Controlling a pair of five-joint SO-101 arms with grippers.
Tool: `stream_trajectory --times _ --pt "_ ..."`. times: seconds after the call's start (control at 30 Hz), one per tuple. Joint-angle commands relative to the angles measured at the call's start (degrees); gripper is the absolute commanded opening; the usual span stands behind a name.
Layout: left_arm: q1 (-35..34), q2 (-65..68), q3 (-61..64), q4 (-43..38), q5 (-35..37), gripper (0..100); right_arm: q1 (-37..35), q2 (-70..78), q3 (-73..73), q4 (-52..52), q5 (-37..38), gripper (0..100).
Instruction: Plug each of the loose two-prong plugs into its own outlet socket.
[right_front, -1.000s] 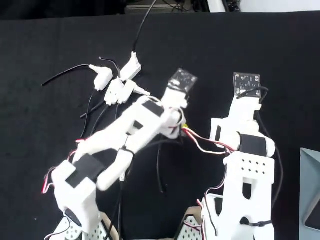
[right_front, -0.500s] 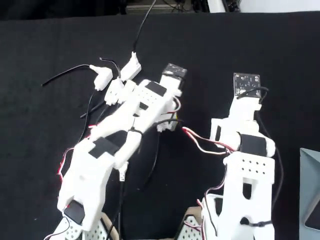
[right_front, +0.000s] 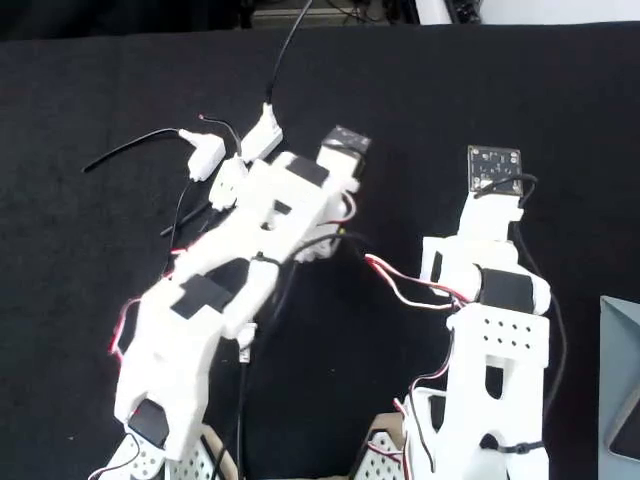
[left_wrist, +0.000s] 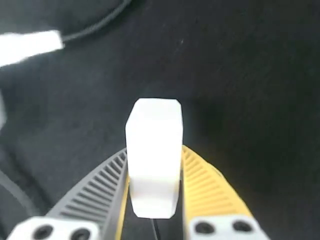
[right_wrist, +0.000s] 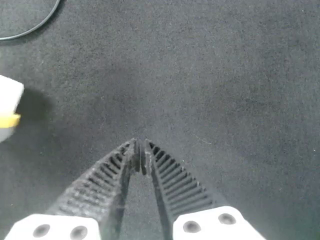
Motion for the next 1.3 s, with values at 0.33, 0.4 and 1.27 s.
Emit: stream_trajectory --times 0.33,0.4,1.27 --pt "-10.33 -26.11 -0.84 23.65 -16.09 3 -3.08 -1.01 -2.07 0.35 -0.35 1.2" --pt "-10.59 -27.52 1.89 25.41 -18.37 3 -3.08 -1.01 -1.98 0.26 -0.35 1.2" --pt "-16.04 -55.38 68.35 -9.58 -29.80 9 -4.66 -0.66 -1.71 0.18 -0.26 1.2"
